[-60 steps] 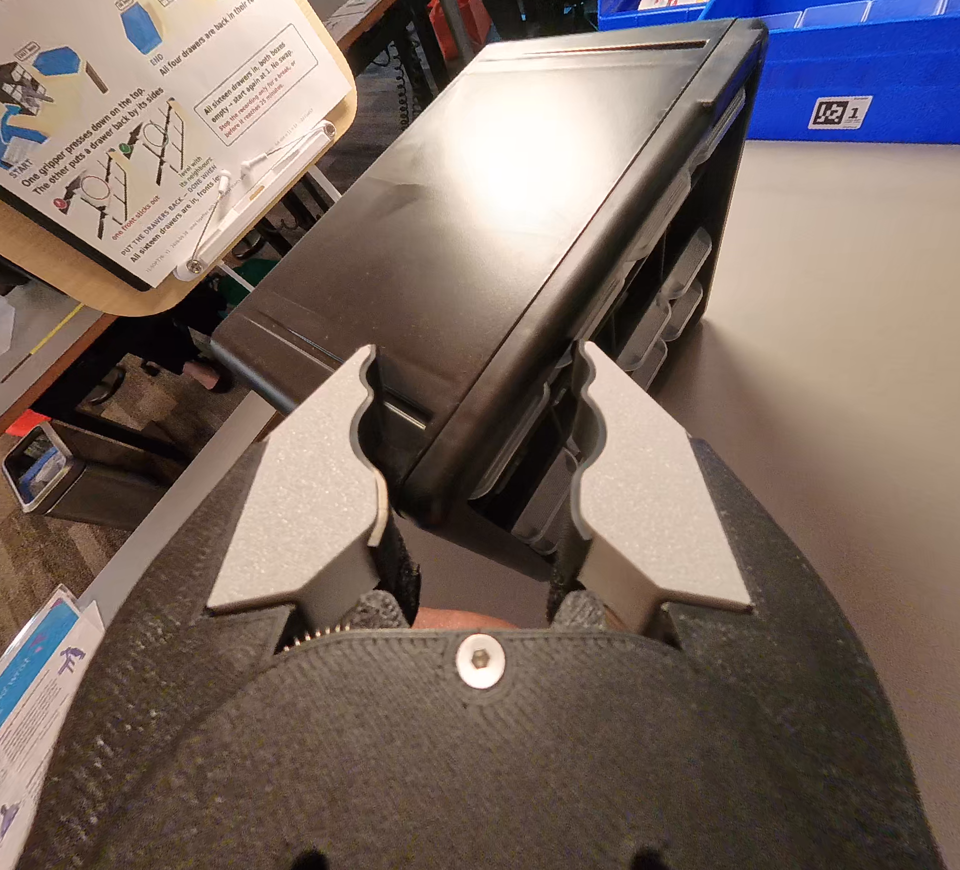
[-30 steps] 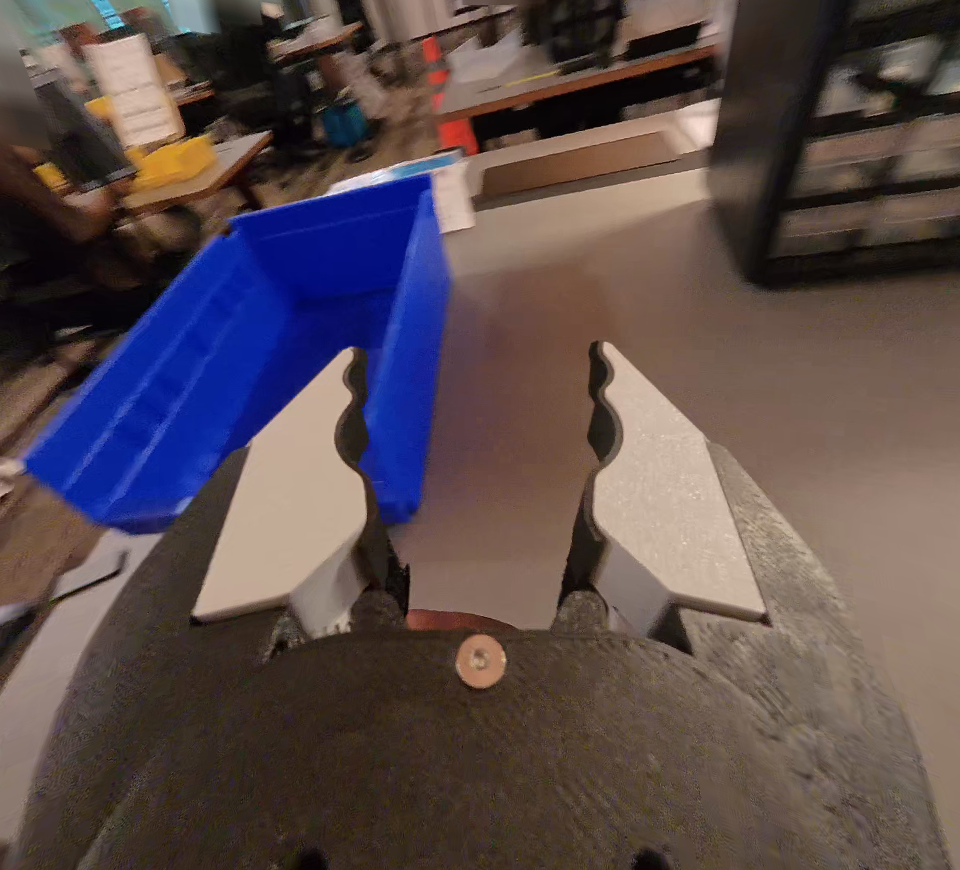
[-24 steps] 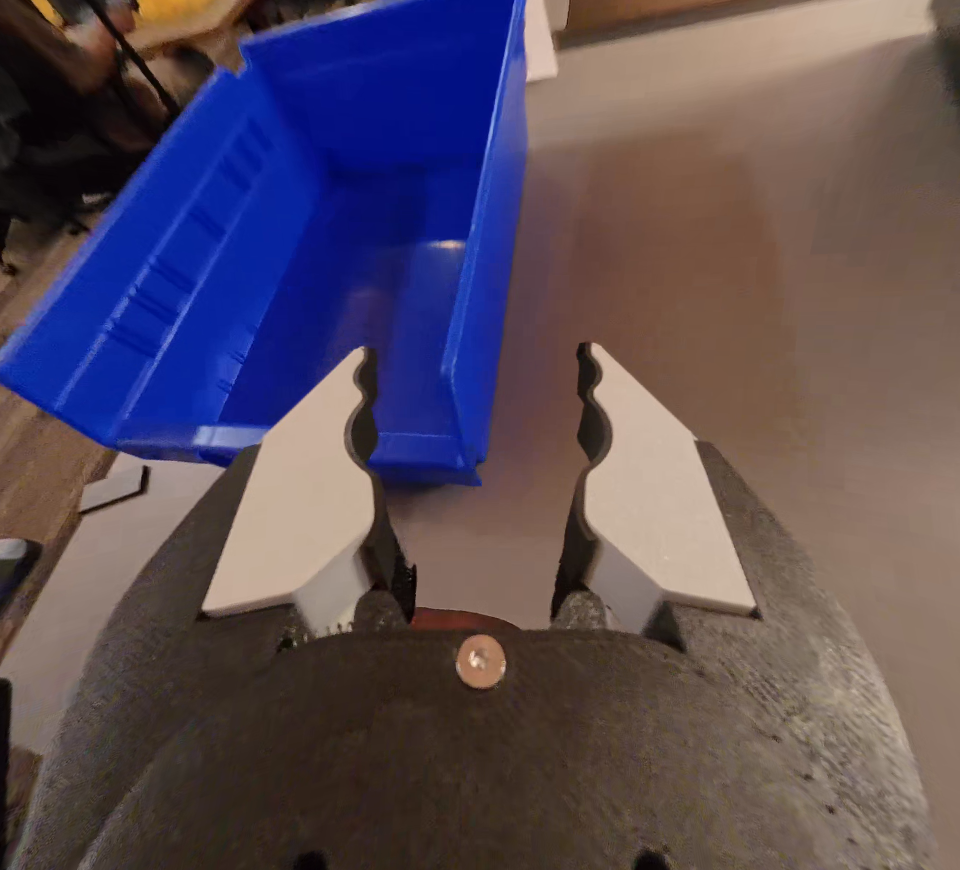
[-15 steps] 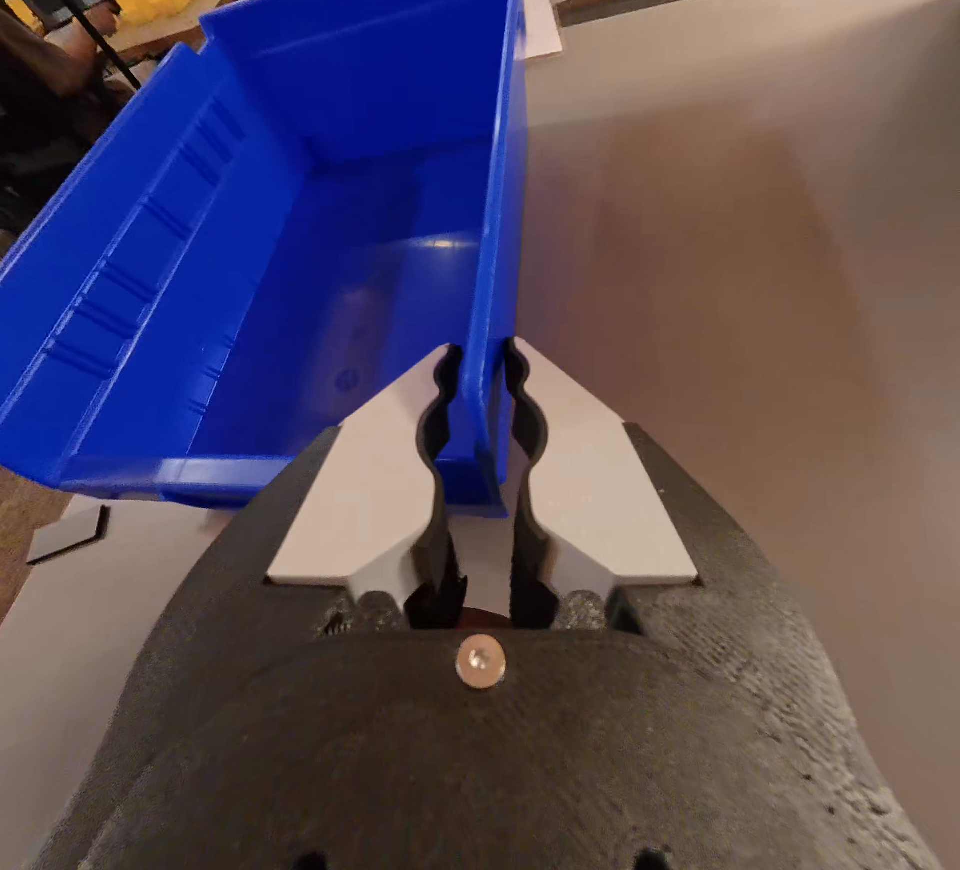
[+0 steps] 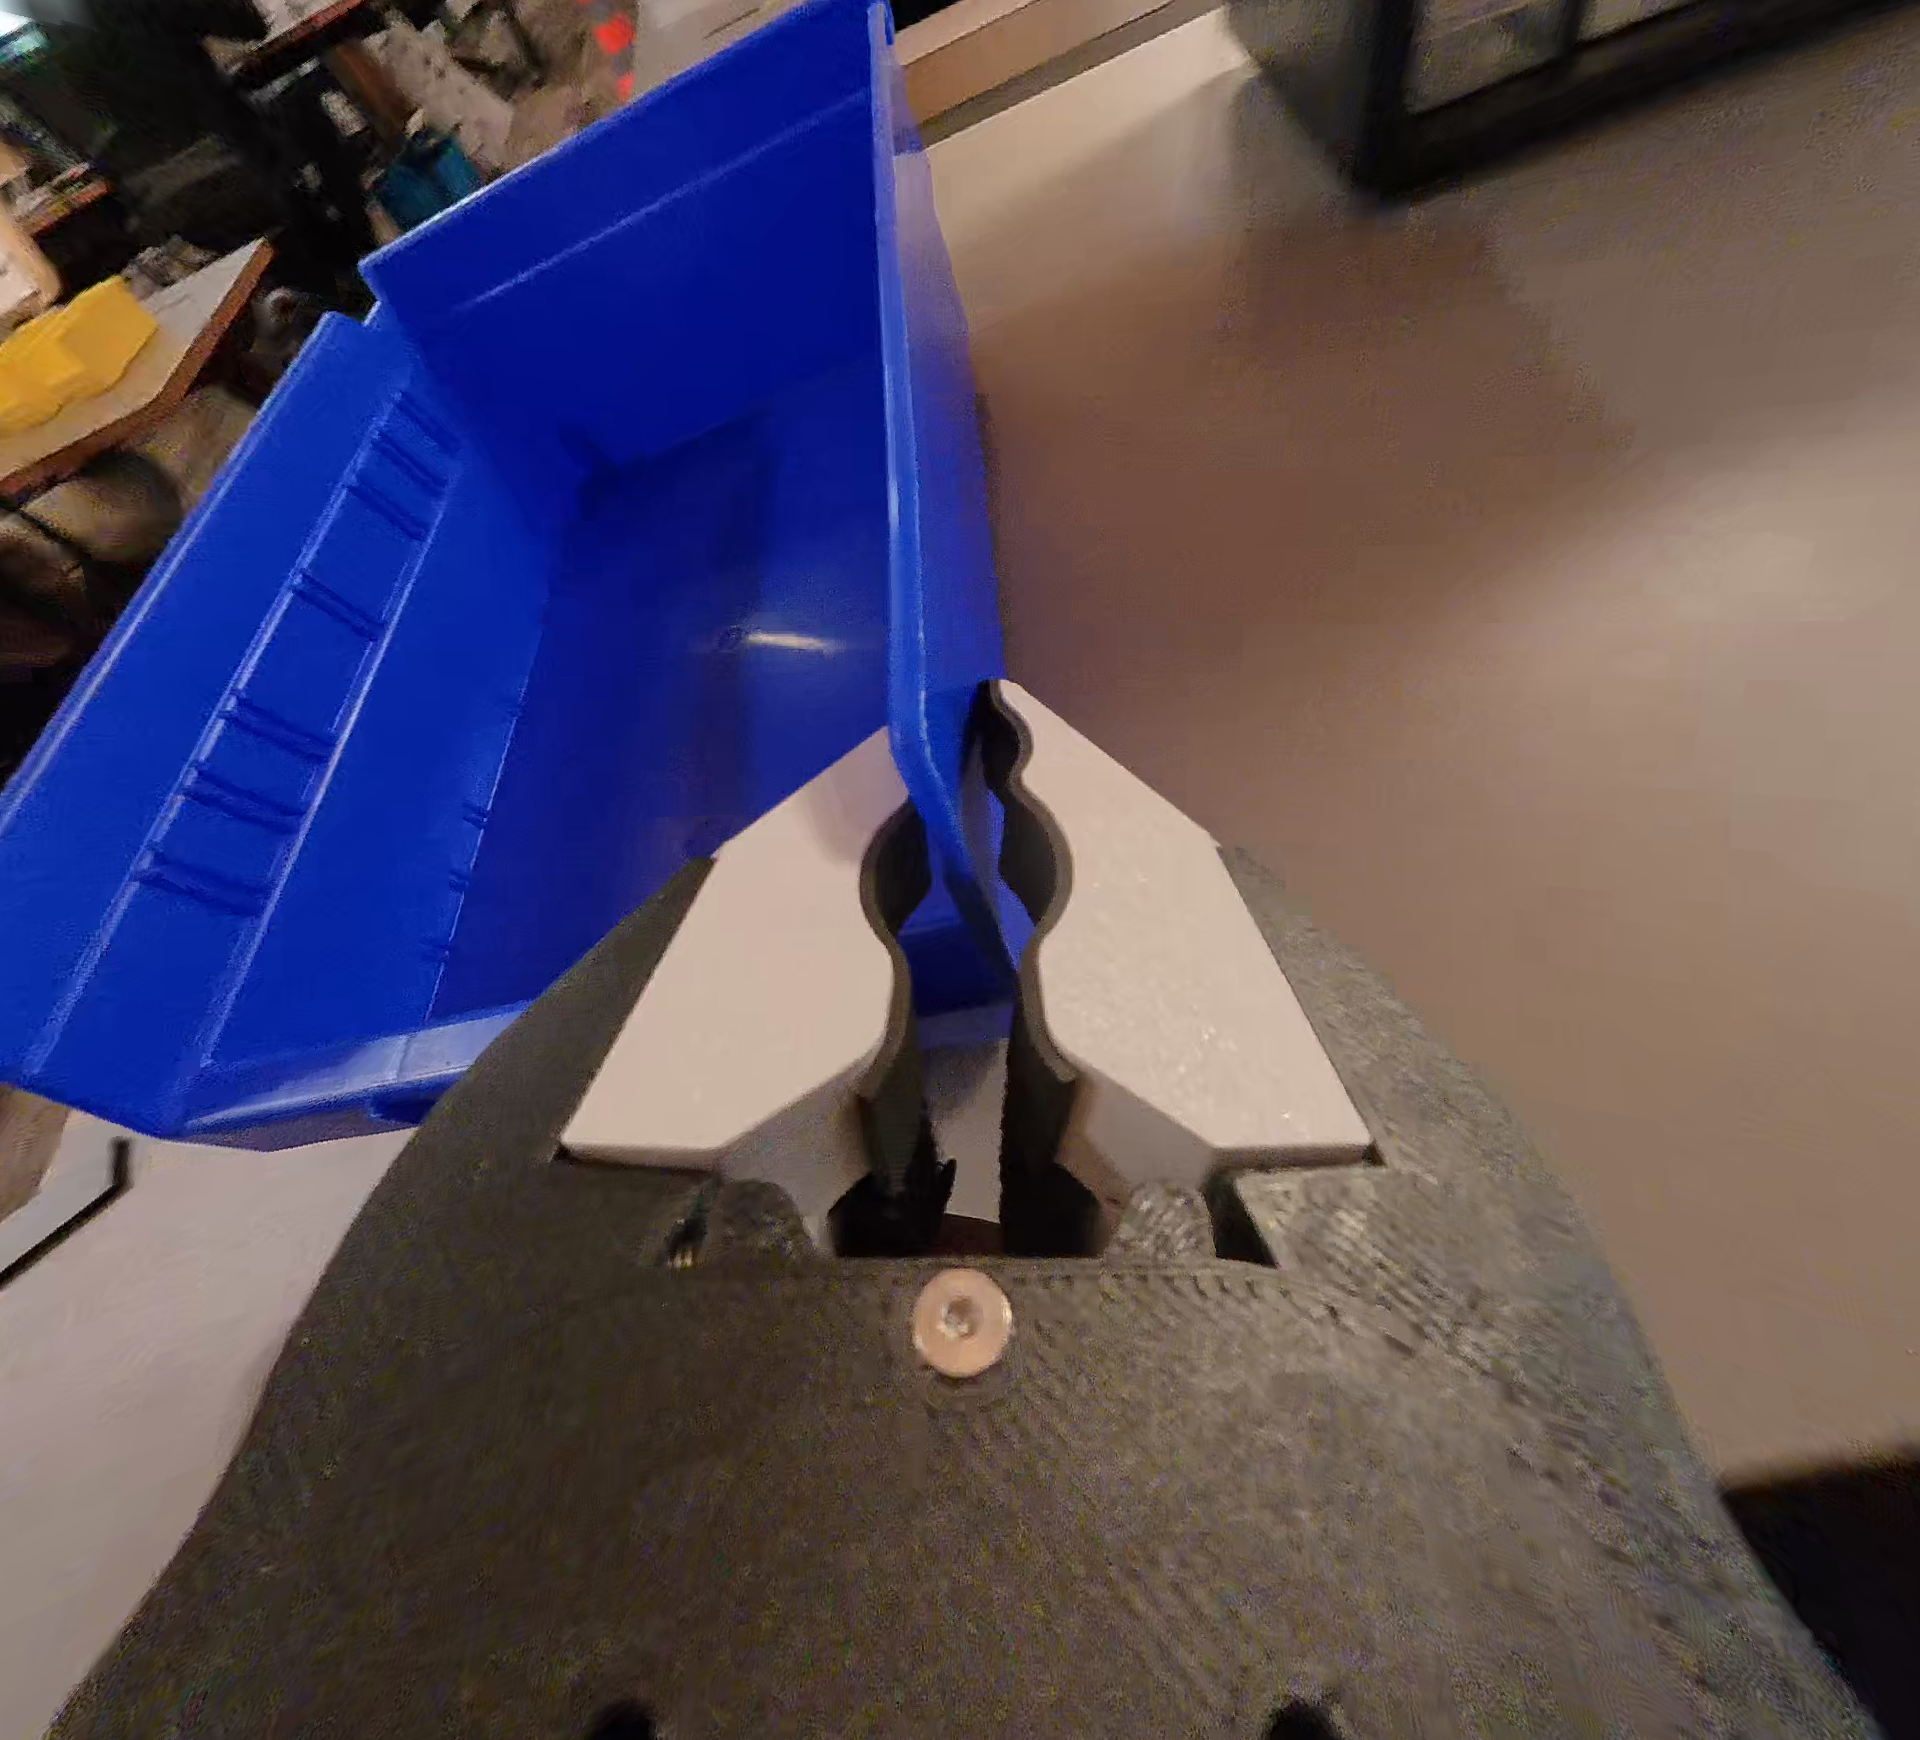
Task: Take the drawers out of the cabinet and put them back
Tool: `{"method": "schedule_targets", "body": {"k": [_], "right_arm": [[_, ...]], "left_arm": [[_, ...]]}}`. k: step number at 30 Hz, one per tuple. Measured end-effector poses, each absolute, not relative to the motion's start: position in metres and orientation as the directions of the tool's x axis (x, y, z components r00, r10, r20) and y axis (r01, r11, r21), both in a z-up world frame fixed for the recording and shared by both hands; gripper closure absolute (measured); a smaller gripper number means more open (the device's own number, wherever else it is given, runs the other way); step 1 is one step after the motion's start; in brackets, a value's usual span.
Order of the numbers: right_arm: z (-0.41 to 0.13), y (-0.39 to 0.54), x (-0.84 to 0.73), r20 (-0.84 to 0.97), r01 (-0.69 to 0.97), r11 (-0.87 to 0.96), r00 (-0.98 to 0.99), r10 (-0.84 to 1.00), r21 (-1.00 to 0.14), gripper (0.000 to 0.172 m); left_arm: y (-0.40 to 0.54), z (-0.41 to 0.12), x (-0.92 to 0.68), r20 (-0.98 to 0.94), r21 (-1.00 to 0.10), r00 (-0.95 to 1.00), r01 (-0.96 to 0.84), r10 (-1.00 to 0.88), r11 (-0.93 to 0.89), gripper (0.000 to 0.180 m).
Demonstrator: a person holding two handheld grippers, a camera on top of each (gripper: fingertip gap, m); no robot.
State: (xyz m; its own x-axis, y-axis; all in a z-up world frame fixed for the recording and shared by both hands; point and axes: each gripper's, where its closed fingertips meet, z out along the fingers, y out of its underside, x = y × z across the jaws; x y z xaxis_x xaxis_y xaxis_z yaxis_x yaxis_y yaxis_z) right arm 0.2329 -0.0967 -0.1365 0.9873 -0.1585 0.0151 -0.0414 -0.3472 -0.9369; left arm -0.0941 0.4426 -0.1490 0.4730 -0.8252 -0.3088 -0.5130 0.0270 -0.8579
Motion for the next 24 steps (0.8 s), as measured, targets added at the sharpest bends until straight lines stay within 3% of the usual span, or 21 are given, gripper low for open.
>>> {"method": "schedule_targets", "body": {"k": [7, 14, 24], "right_arm": [[-0.136, -0.084, 0.194, 0.007, 0.022, -0.342, 0.999, 0.044, -0.94, 0.165], [-0.136, -0.057, 0.168, 0.001, 0.06, -0.32, 0.984, 0.18, -0.946, 0.165], [-0.135, -0.021, 0.128, 0.016, 0.123, -0.301, 0.942, 0.335, -0.946, 0.165]], "left_arm": [[0.358, -0.124, -0.11, -0.229, -0.9, 0.218, -0.42, -0.949, 0.12, 0.176], [0.296, -0.086, -0.12, -0.071, -0.961, -0.013, -0.268, -0.997, 0.072, 0.176], [0.231, -0.036, -0.118, -0.176, -0.965, -0.202, -0.16, -0.964, 0.209, 0.176]]}}
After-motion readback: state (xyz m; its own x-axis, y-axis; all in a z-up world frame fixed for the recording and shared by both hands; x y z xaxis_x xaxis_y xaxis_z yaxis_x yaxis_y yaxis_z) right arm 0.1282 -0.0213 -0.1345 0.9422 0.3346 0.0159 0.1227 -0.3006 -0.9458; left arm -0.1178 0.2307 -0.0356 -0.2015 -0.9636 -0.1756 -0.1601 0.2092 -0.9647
